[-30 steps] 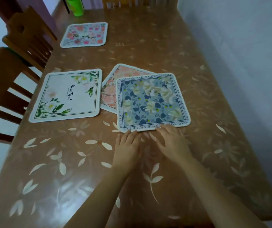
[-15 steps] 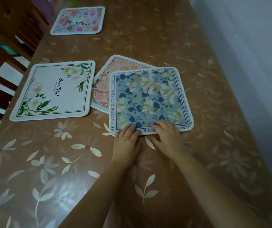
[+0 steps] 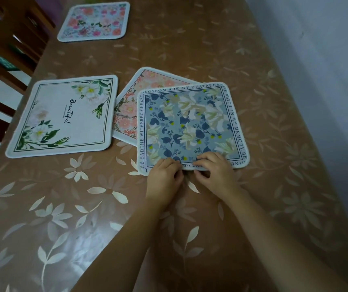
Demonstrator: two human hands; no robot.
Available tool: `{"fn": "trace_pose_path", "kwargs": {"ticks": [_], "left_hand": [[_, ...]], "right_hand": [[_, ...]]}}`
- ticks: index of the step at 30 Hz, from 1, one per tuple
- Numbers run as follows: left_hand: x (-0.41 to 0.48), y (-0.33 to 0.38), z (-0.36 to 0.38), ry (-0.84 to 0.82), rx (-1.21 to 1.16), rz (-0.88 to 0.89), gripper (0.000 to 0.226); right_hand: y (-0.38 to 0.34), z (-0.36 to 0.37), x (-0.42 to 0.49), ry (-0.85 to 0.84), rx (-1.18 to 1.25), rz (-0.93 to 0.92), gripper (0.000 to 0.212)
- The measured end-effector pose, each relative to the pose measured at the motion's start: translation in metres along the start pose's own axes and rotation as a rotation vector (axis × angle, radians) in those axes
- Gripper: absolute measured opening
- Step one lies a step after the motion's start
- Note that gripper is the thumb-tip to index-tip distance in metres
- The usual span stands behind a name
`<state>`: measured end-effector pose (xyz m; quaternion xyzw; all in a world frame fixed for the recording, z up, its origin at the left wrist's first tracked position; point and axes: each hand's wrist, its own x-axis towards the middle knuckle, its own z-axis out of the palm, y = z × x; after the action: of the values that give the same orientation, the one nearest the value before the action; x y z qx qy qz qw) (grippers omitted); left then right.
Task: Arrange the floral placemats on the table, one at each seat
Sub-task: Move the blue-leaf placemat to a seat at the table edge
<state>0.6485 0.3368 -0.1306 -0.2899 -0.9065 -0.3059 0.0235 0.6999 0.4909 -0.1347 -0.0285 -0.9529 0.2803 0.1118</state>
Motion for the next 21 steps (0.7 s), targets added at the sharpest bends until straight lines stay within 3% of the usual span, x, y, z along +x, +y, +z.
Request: {"fn": "trace_pose_path", "kwargs": {"ticks": [13,21], "left_hand": [[-0.048,0.003,-0.022,0.025,-0.105,-0.152,0.013],[-0.107,-0.001,-0.039,-0.041,-0.112,-0.234,0.012]], "right_hand": [[-0.011,-0.027,-0.045,-0.075,-0.031,-0.039,0.013],[-0.015,-0.042,-0.095,-0.127,-0.054,-0.057,0.009]]}}
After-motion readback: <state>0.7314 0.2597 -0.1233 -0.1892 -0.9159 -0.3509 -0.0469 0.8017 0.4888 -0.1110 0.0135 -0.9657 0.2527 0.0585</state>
